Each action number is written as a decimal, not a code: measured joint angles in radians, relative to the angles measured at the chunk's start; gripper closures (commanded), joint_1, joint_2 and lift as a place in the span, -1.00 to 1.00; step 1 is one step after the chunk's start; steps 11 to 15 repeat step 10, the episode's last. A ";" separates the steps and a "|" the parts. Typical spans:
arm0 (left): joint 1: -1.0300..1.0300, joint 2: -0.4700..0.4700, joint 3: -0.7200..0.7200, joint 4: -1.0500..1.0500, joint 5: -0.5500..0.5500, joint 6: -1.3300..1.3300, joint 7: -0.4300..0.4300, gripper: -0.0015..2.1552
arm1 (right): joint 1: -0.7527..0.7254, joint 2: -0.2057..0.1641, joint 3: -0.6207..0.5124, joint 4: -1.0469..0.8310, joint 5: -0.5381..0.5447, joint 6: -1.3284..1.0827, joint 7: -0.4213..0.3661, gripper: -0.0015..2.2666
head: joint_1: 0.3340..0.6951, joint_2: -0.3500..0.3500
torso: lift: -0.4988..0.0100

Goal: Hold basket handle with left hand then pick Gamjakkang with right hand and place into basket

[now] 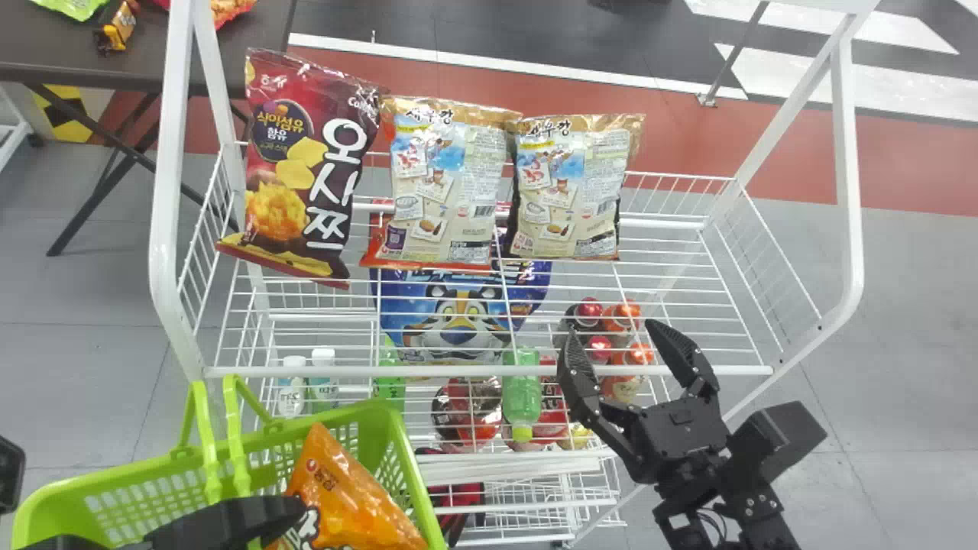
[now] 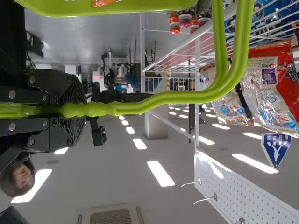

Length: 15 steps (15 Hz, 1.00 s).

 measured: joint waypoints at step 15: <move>-0.004 0.000 -0.004 -0.001 0.000 0.000 0.004 0.99 | 0.000 0.000 0.001 0.001 0.000 0.006 0.000 -0.96 | 1.00 -0.65 | 0.89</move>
